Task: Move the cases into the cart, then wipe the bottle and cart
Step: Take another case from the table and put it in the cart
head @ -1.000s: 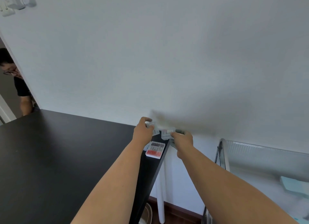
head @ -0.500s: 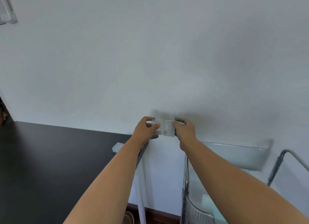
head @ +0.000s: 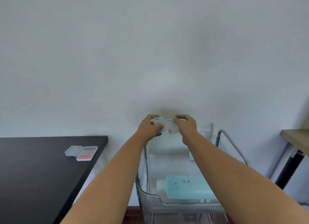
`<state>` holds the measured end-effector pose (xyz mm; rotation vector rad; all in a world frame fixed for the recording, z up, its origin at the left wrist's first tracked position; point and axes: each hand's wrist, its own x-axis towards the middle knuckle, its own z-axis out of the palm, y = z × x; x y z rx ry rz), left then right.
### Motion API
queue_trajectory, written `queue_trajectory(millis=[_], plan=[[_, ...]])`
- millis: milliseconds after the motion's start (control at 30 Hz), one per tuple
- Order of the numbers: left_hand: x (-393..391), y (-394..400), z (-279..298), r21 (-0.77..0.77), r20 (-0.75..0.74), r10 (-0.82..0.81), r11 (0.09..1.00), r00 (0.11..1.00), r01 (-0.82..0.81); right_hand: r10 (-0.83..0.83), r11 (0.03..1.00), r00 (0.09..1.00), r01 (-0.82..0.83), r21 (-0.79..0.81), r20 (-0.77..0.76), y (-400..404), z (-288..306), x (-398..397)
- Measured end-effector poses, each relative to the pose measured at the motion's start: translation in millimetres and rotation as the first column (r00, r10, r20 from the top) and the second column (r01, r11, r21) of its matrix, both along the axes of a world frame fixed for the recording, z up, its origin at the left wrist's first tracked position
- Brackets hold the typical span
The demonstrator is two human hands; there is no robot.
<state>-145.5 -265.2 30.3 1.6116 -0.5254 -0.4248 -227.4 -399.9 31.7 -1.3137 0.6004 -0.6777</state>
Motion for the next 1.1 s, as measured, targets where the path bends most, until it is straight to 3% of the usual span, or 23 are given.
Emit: queue_trajectory(millis=[200,333,467,700,933,1100], plan=[[-12.1,-44.3,-30.9,0.259,0.092,-0.038,0.966,0.995,0.013,-0.030,0.982,0.953,-0.028,-0.186,-0.300,-67.0,-41.3,-34.0],[-12.6,-59.9,-59.9,0.395,0.127,-0.002,0.918,0.992,-0.049,0.076,0.959,0.862,-0.201,-0.202,-0.501,-88.0,-71.1,-41.2],[-8.2,-68.2,-87.5,0.526,0.061,0.017,0.850,0.998,-0.047,0.169,0.892,0.752,-0.391,-0.225,-0.638,-91.6,-90.8,-37.0],[-2.6,-73.9,-124.2,0.701,0.013,-0.010,0.713,1.000,-0.002,0.242,0.779,0.608,-0.587,-0.222,-0.756,-89.1,-109.8,-19.0],[5.0,-74.5,-136.1,0.715,-0.036,0.020,0.699,0.999,0.012,0.186,0.714,0.584,-0.633,-0.300,-0.790,-96.0,-123.6,-4.8],[2.2,-69.5,-137.2,0.740,-0.003,-0.009,0.672,1.000,0.008,0.151,0.527,0.557,-0.745,-0.410,-0.817,-92.6,-128.5,-4.4]])
